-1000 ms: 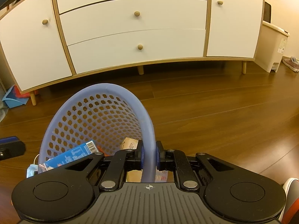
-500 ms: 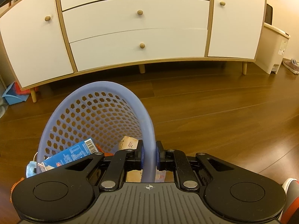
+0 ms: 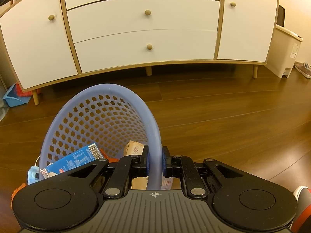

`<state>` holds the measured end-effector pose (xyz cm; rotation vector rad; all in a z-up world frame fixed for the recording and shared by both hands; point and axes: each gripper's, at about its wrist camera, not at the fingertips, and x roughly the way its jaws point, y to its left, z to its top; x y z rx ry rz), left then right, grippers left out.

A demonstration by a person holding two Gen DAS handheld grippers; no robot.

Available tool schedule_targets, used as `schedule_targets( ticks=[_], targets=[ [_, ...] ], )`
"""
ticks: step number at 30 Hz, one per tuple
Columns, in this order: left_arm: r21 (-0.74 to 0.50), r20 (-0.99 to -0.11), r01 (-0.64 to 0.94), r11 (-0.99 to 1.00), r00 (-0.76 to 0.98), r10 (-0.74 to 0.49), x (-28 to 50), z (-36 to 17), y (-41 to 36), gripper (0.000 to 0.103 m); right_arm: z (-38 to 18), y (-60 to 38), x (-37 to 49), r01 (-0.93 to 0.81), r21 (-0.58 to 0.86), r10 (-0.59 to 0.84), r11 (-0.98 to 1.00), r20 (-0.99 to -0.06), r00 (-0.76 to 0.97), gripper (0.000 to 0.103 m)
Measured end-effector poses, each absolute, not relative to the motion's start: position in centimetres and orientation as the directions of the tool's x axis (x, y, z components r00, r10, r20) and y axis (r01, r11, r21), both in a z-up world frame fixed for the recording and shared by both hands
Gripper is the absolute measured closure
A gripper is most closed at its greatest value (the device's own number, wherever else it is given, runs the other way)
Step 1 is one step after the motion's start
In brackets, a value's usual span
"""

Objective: Collect trash
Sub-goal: 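Move the left tool back toward the white plastic spoon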

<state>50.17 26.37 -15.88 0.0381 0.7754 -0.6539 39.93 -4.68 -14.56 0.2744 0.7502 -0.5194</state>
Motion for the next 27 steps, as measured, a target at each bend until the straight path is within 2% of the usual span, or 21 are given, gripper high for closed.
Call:
schedule_targets(
  ticks=[12,27],
  targets=[
    [-0.166,-0.706,0.511,0.843,0.535,-0.463,50.3,-18.3,28.7,0.076,-14.6,-4.7,39.9,0.539,0.052,-0.351,0.841,-0.706,0.615,0.095],
    [-0.126,-0.767,0.470,0.874,0.513,-0.386,50.0,-22.7,31.2,0.069,-15.1,-4.8,39.9,0.544,0.040,-0.364,0.838,-0.702,0.612,0.095]
  ],
)
